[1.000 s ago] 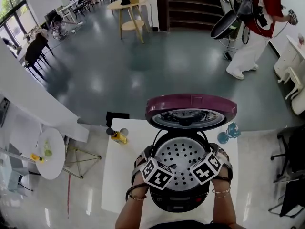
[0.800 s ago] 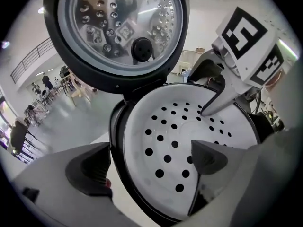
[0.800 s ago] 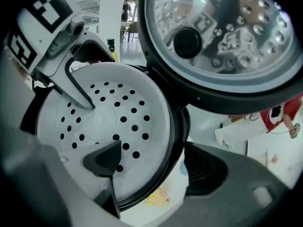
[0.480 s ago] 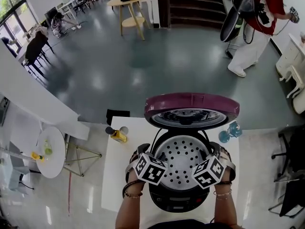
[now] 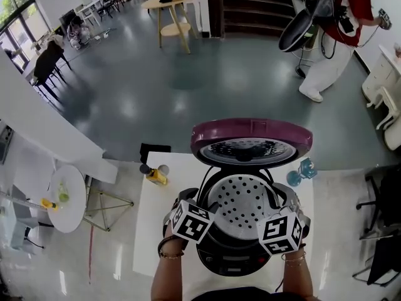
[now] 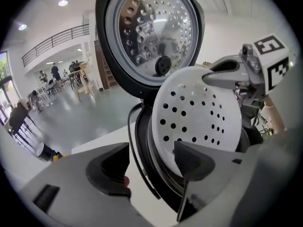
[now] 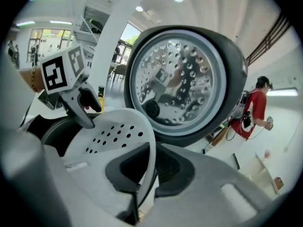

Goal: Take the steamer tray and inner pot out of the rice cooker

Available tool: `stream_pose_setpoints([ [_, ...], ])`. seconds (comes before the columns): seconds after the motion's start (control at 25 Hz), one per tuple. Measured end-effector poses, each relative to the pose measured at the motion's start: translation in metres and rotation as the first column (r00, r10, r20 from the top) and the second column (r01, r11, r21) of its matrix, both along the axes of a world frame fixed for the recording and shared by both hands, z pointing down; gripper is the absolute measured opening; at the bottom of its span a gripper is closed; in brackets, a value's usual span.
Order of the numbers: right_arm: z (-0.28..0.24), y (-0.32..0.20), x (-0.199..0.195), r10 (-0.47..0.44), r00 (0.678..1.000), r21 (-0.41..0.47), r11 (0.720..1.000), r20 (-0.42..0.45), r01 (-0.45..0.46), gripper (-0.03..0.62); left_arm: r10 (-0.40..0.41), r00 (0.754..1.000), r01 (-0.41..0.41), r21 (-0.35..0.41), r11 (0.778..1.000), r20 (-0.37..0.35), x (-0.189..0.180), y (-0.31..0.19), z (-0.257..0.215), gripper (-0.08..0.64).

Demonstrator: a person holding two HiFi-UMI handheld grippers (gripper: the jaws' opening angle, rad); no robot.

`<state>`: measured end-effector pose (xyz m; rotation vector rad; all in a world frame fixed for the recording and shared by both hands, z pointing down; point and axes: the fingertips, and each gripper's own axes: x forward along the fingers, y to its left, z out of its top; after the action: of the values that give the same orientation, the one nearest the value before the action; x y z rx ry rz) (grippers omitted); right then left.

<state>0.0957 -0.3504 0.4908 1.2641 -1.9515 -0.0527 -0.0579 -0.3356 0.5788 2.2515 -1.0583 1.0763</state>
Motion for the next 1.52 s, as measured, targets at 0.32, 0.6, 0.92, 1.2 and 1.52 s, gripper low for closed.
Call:
stream_pose_setpoints([
  [0.32,-0.029,0.012,0.0,0.029,0.983,0.028,0.999,0.184,-0.034,0.015,0.011,0.985,-0.01,0.009,1.0,-0.174,0.011,0.017,-0.028,0.293],
  [0.6,-0.05,0.029,0.001,0.024,0.93,0.011,0.999,0.366,-0.03,0.016,-0.007,0.901,-0.006,-0.029,1.0,-0.435,0.025,0.042,-0.065,0.253],
  [0.92,-0.054,0.062,-0.03,-0.031,0.903,-0.021,0.999,0.429,0.044,0.02,-0.213,0.727,0.102,-0.204,0.974,-0.653,-0.016,0.087,-0.087,0.096],
  [1.2,-0.071,0.076,-0.107,-0.206,0.866,0.041,0.977,0.456,0.211,0.018,-0.335,0.623,0.189,-0.279,0.941,-0.707,-0.085,0.117,-0.103,0.087],
  [1.52,-0.04,0.122,-0.229,-0.398,0.833,-0.036,0.895,0.385,0.444,0.025,-0.538,0.444,0.306,-0.443,0.843,-0.717,-0.183,0.185,-0.063,0.087],
])
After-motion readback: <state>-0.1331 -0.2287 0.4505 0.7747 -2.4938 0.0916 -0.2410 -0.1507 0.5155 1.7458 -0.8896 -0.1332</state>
